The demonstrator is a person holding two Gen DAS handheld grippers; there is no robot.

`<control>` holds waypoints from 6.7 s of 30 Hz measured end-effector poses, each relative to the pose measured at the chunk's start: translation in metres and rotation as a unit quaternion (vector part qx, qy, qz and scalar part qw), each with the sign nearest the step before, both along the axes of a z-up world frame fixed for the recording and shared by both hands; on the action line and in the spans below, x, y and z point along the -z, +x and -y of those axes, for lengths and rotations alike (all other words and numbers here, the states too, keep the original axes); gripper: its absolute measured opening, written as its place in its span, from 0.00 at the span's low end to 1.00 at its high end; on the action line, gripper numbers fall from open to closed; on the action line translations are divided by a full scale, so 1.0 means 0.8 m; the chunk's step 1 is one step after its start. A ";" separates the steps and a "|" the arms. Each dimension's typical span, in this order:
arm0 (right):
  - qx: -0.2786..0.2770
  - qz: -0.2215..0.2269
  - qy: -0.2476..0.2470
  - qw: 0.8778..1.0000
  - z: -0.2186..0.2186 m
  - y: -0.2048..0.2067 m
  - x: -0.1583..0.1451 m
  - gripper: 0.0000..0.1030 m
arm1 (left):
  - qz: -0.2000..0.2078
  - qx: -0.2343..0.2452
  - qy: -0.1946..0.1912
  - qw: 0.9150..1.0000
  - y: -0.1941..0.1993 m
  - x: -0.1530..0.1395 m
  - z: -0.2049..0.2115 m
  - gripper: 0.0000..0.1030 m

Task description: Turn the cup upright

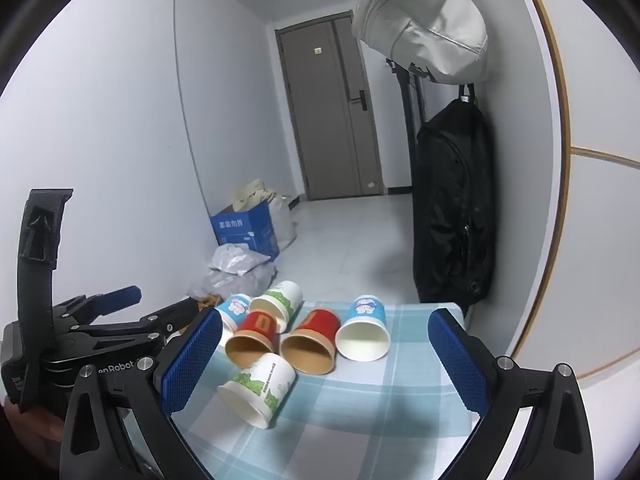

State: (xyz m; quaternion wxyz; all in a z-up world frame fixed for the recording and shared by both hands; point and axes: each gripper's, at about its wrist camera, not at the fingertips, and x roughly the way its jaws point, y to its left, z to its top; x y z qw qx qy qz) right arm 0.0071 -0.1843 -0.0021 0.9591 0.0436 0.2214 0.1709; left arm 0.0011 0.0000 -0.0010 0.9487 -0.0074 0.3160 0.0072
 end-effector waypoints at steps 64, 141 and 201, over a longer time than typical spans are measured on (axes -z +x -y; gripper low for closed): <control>0.012 -0.006 0.009 1.000 0.009 -0.006 -0.005 1.00 | 0.007 0.010 -0.006 1.000 -0.007 0.003 -0.002 0.87; 0.020 -0.127 0.028 0.991 0.033 0.066 0.057 1.00 | -0.273 0.133 -0.113 0.946 0.080 0.049 0.012 0.53; -0.006 -0.119 -0.034 0.992 -0.063 -0.035 0.080 1.00 | -0.291 0.087 -0.194 0.933 0.039 0.164 -0.056 0.60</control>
